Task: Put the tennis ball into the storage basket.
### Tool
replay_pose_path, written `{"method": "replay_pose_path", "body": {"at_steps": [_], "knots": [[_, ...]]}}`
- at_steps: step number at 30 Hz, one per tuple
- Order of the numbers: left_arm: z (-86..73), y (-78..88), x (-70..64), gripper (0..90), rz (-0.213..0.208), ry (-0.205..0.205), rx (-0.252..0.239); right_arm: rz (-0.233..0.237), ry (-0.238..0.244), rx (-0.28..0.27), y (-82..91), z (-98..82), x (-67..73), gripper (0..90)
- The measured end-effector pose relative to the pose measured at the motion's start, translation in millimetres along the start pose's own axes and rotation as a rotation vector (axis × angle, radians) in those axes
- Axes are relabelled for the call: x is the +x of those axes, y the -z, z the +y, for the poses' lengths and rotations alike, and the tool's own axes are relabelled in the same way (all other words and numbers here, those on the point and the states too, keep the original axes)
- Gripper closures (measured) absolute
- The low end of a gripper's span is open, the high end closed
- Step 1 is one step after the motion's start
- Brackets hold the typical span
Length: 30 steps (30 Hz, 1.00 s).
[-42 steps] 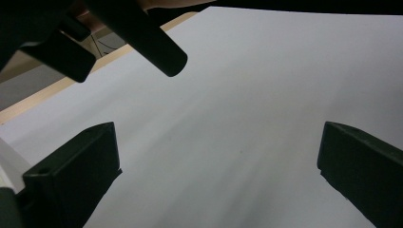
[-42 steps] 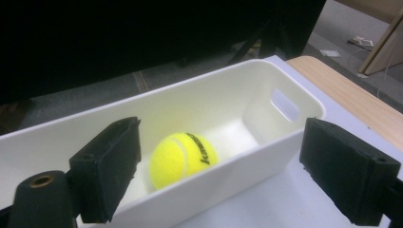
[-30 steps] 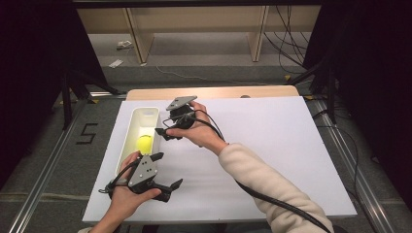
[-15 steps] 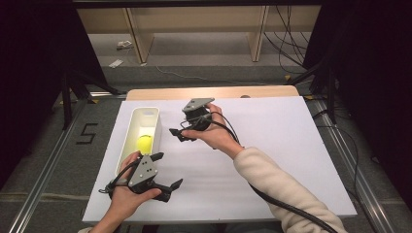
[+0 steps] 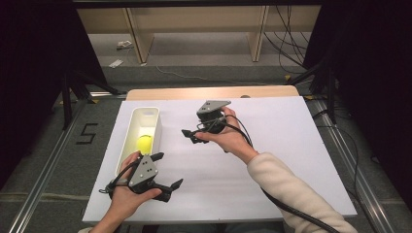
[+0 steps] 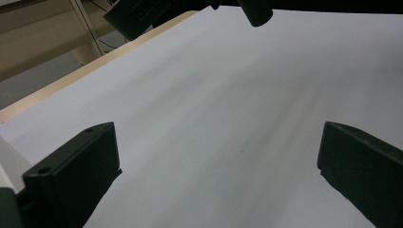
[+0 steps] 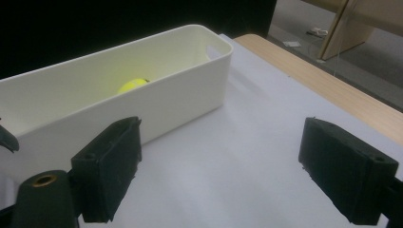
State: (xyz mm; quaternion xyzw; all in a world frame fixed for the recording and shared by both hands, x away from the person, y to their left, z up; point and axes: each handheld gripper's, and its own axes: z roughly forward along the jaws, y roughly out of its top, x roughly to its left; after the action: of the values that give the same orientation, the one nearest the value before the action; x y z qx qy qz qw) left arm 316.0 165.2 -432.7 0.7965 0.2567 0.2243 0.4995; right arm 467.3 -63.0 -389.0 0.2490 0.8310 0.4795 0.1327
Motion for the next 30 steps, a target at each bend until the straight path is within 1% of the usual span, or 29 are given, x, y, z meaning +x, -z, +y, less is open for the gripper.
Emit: {"method": "replay_pose_path", "body": {"at_steps": [1, 2, 3, 4, 6, 7, 30], "knots": [[0.0, 0.0, 0.0, 0.0, 0.000, 0.000, 0.000, -0.002, 0.000, 0.000, 2.3, -1.6, -0.9, 15.2], [0.7, 0.0, 2.0, 0.0, 0.020, -0.025, -0.009, -0.003, -0.002, -0.001, 3.5, -2.8, -1.2, 15.2], [0.4, -0.1, 1.4, 0.0, 0.011, -0.016, -0.008, -0.005, -0.004, -0.002, 5.1, -4.2, -2.1, 15.1], [0.7, -0.2, 2.1, 0.0, 0.011, -0.026, -0.012, -0.007, -0.008, -0.002, 6.7, -5.7, -2.8, 15.1], [0.0, -0.3, 0.4, 0.0, -0.001, -0.001, -0.007, -0.010, -0.014, -0.004, 10.1, -8.7, -4.9, 15.2], [0.0, -0.3, 0.2, 0.0, -0.002, 0.002, -0.006, -0.011, -0.016, -0.002, 12.0, -10.0, -6.0, 15.2], [-0.3, -0.4, 0.3, 0.0, 0.005, 0.002, 0.000, -0.072, -0.070, -0.001, 49.4, -39.2, -29.5, 15.3]]}}
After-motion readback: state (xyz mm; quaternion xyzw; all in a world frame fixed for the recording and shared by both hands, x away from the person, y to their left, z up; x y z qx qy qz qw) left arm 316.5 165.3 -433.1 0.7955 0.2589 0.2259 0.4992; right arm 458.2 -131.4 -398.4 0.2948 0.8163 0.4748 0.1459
